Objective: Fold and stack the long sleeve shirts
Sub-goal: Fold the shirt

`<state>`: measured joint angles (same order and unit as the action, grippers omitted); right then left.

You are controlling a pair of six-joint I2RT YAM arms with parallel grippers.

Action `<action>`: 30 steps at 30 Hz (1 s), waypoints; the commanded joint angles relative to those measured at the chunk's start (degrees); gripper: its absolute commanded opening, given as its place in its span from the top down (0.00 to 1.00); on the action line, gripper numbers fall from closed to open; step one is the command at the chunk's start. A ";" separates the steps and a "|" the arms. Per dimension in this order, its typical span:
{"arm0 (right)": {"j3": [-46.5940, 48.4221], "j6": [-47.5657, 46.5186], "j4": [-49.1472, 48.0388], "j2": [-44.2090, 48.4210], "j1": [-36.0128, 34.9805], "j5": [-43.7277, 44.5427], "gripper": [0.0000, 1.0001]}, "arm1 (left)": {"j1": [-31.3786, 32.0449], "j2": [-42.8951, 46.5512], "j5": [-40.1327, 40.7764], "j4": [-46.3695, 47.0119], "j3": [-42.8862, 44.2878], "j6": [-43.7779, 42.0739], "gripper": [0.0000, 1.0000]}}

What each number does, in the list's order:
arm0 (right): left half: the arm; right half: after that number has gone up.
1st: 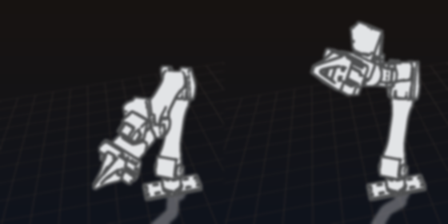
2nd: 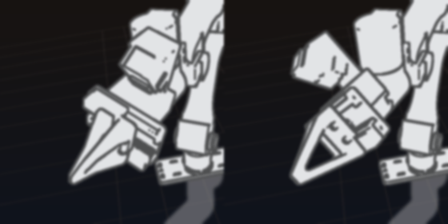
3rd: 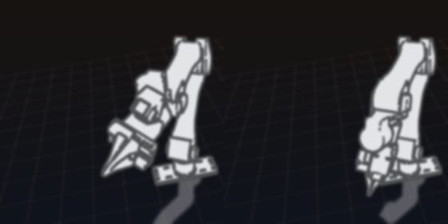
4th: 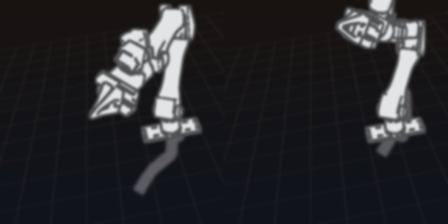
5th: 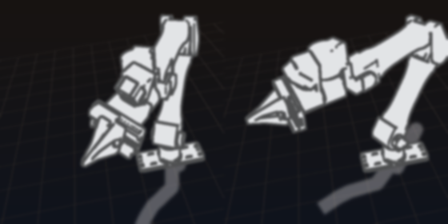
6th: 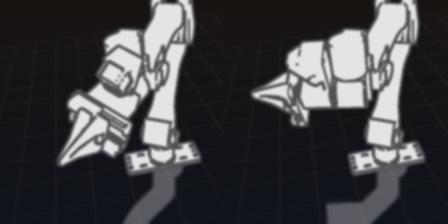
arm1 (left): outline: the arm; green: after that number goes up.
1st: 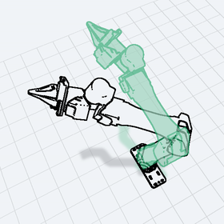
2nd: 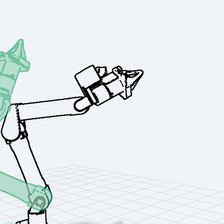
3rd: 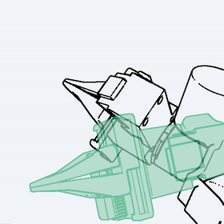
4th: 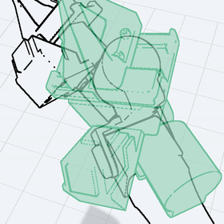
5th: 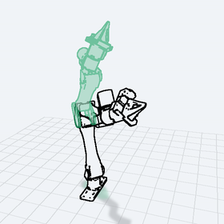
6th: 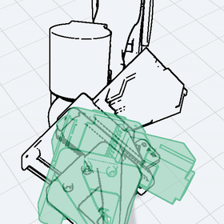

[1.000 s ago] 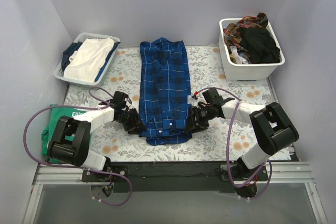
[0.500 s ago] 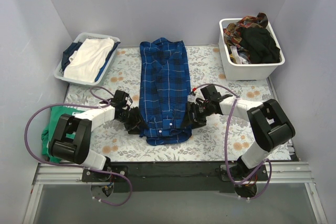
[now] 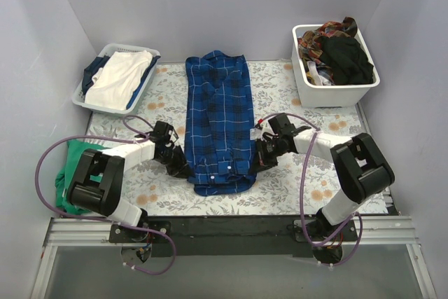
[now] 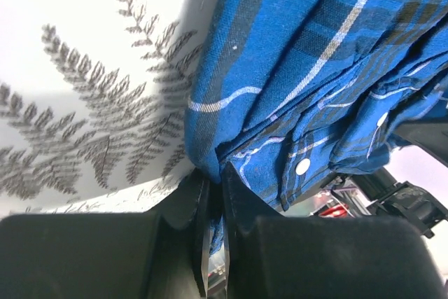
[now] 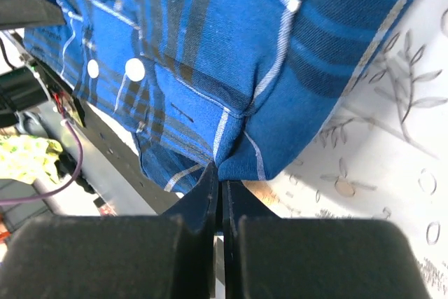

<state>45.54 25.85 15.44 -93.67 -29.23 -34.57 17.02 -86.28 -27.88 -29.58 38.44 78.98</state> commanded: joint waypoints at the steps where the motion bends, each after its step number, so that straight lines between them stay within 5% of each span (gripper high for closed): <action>1: -0.54 -2.64 3.98 5.86 0.05 -1.38 0.99 | 0.39 5.40 1.51 -5.12 1.38 -1.63 1.00; 11: -3.52 -3.78 7.50 15.18 -0.21 -6.48 0.99 | 1.18 17.28 -1.92 -11.63 2.61 -0.67 1.00; 30: 10.62 -1.68 5.92 11.49 1.28 -7.09 0.99 | 1.27 12.37 1.07 -10.24 15.88 3.46 1.00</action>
<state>51.24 22.79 22.94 -80.66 -29.17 -40.66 18.20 -73.12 -27.49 -41.69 50.78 79.81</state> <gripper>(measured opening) 0.033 0.052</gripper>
